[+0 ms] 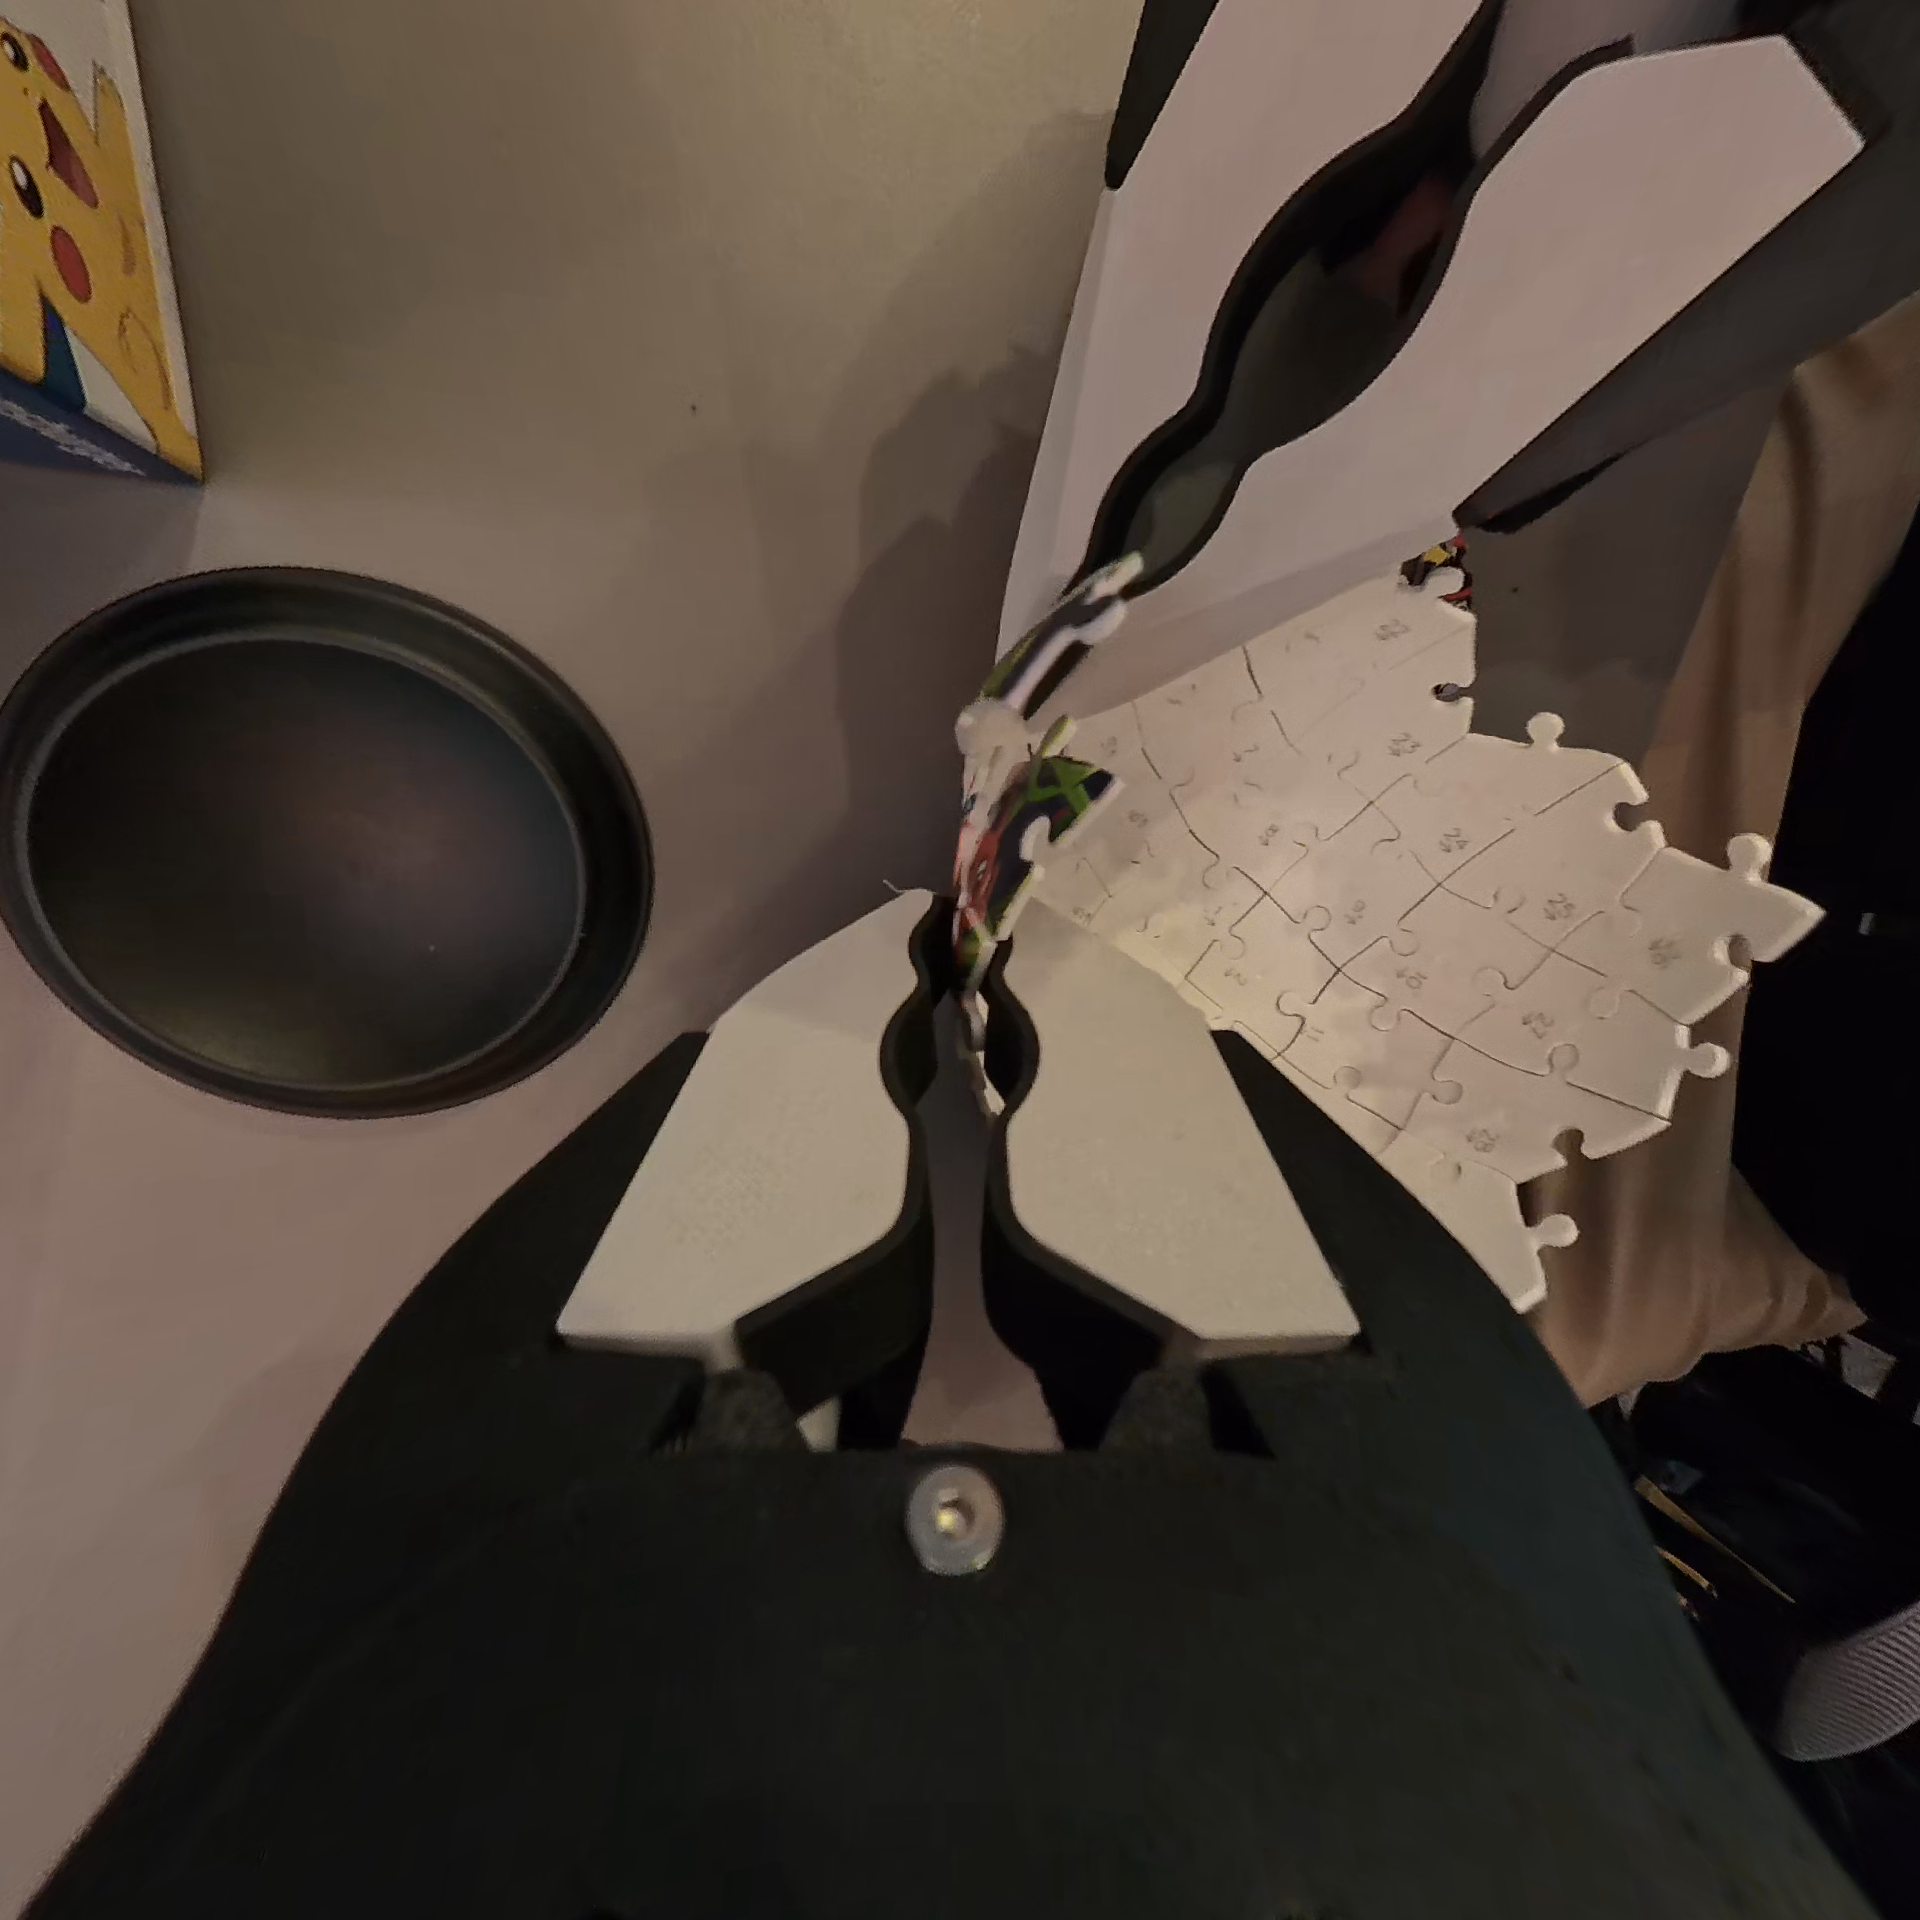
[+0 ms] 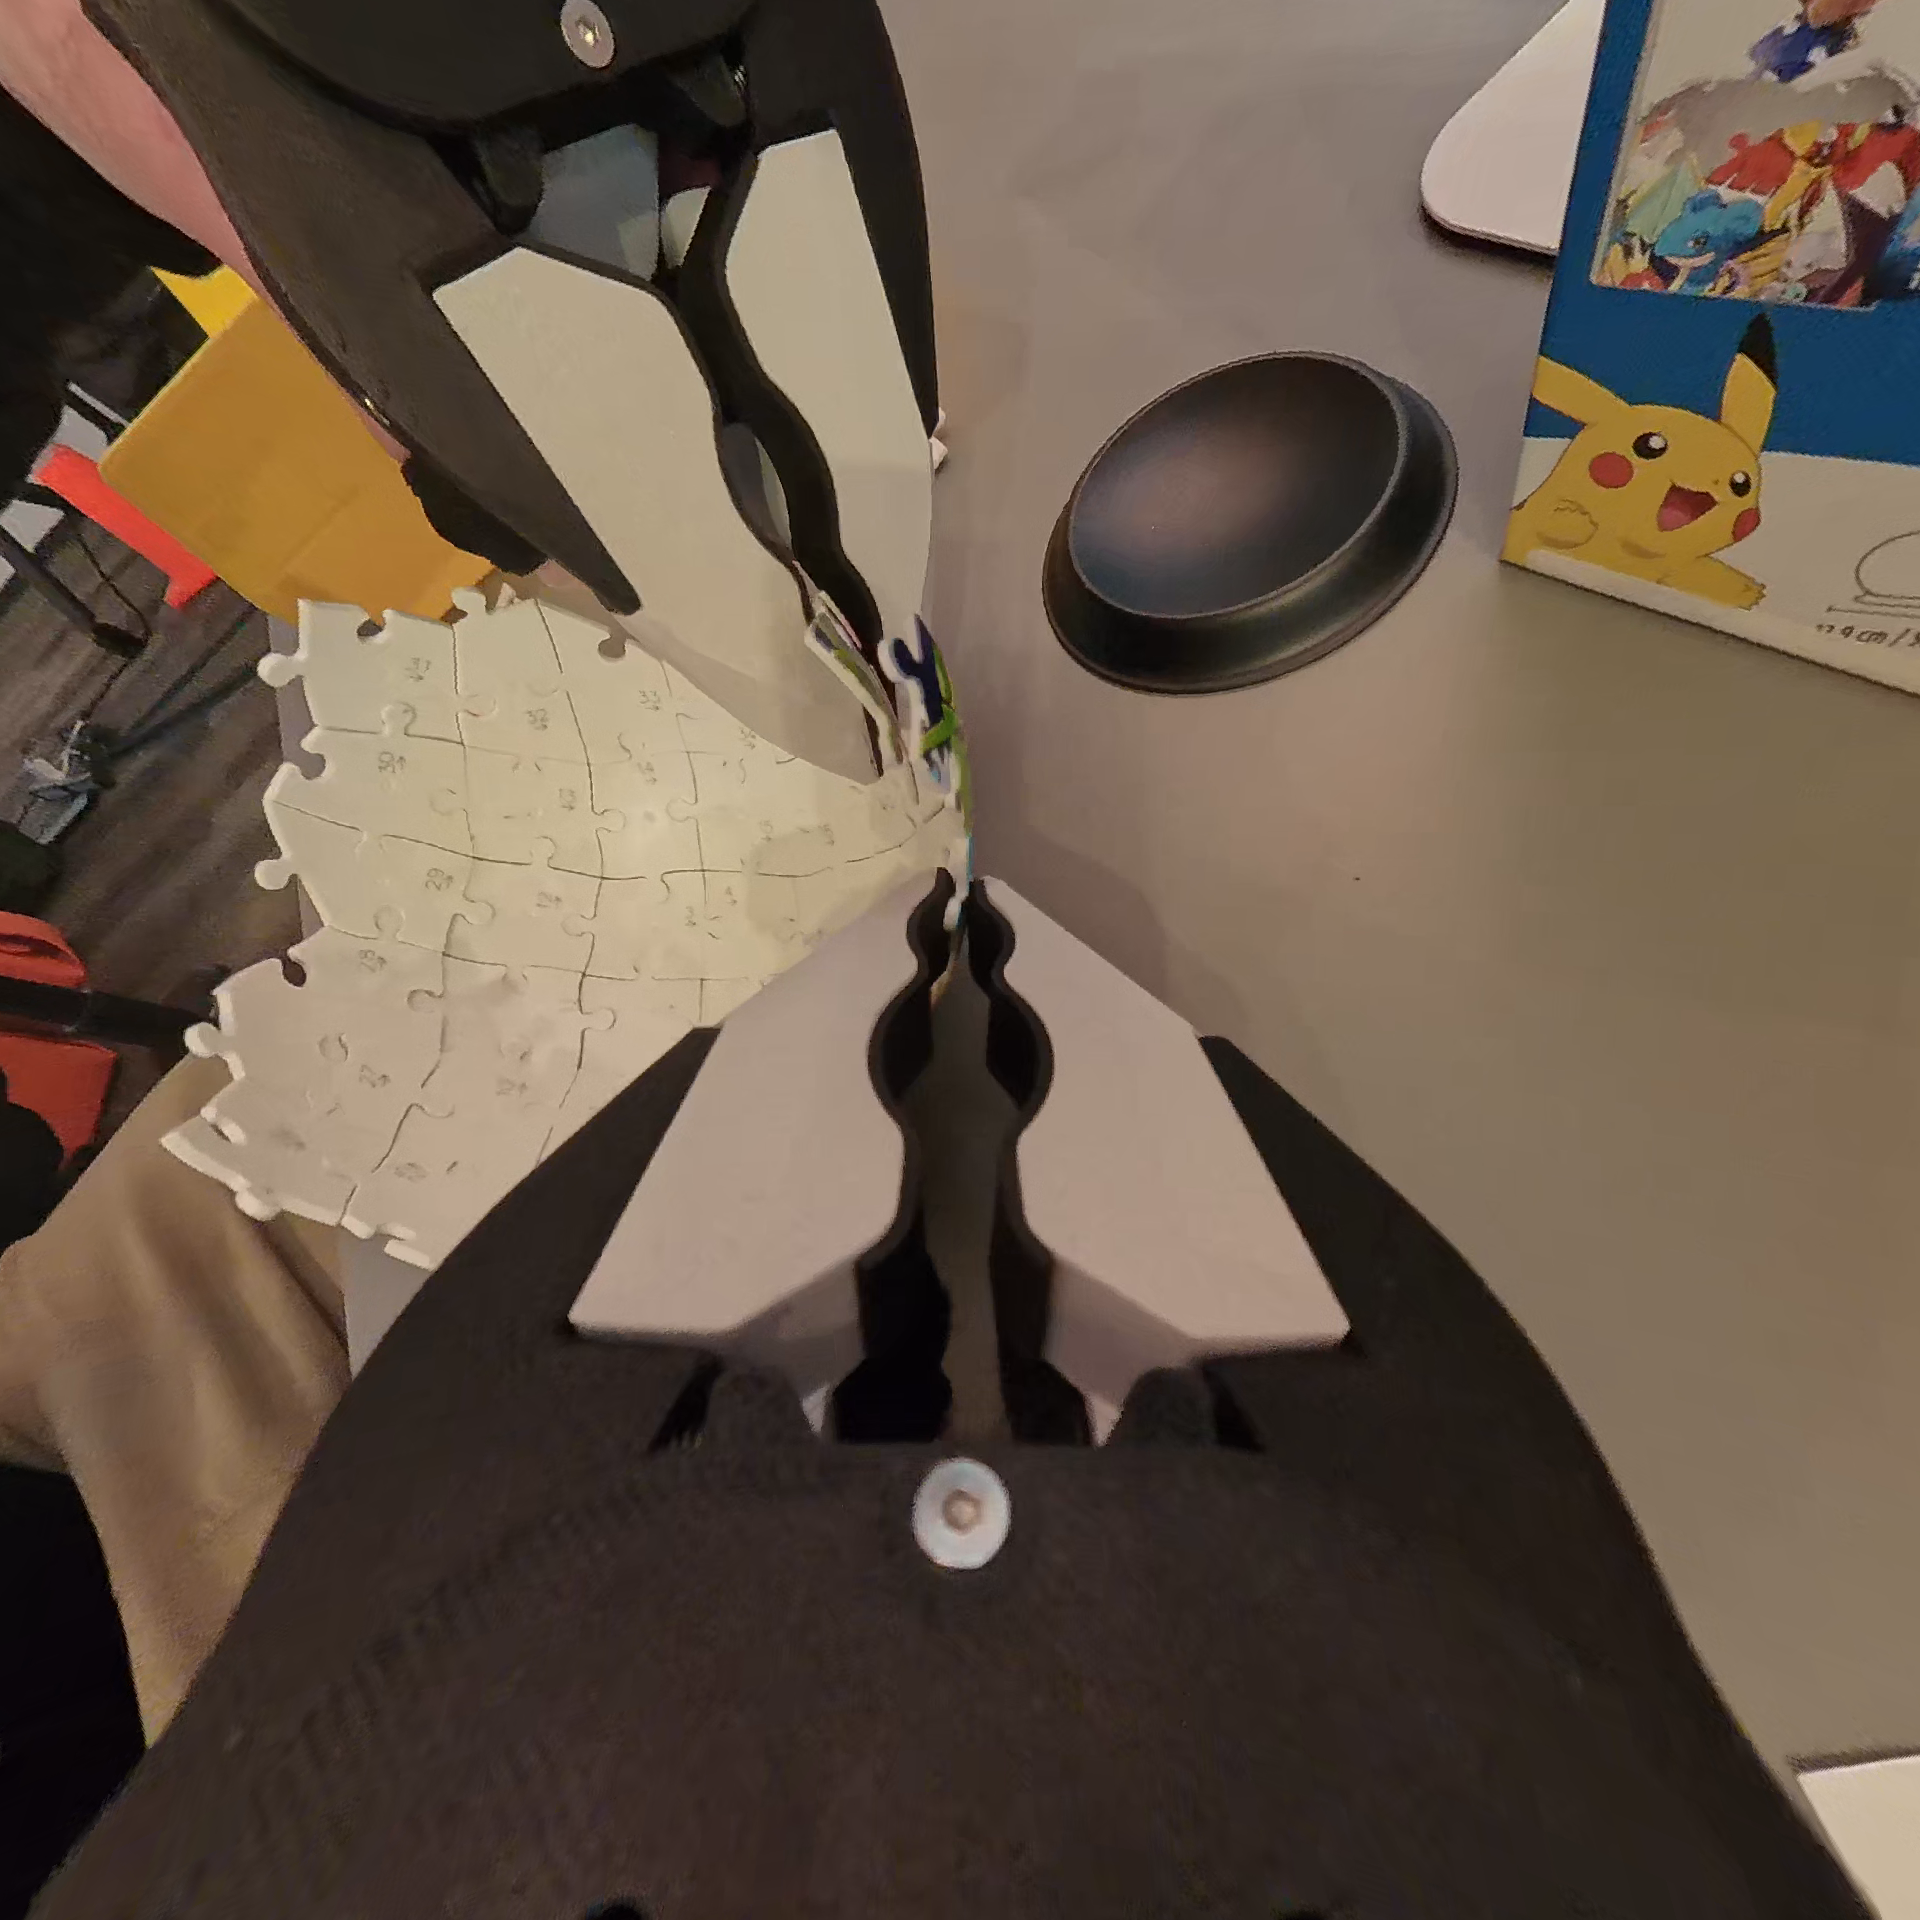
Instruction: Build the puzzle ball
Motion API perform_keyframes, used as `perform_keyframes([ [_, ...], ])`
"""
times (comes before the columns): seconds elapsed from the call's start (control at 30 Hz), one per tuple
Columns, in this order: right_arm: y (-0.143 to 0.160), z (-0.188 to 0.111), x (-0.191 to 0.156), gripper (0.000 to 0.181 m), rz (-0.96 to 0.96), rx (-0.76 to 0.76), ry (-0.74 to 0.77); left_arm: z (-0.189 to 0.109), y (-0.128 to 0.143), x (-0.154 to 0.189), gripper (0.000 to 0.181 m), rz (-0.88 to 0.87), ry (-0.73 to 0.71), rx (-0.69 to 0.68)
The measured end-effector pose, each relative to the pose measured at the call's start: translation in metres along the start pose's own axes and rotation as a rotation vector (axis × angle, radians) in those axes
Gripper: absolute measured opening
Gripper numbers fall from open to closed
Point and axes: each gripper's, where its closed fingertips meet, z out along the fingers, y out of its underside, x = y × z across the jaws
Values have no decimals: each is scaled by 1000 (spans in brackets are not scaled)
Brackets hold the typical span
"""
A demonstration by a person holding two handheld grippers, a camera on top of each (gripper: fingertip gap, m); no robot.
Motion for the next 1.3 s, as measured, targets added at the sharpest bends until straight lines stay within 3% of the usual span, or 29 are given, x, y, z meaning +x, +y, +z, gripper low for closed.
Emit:
perform_keyframes([
  [0.37, 5, 1, -1, 1, -24, -61, -48, 7, 3, 1, 4, 7, 48, -20],
  [0.73, 5, 2, -3, 1, -1, -47, -66, 18, -2, 11, 18, 15, 146, 0],
  [1.3, 7, 3, -5, 3, 18, -53, -100, 29, -7, 15, 5, -10, 233, 79],
])
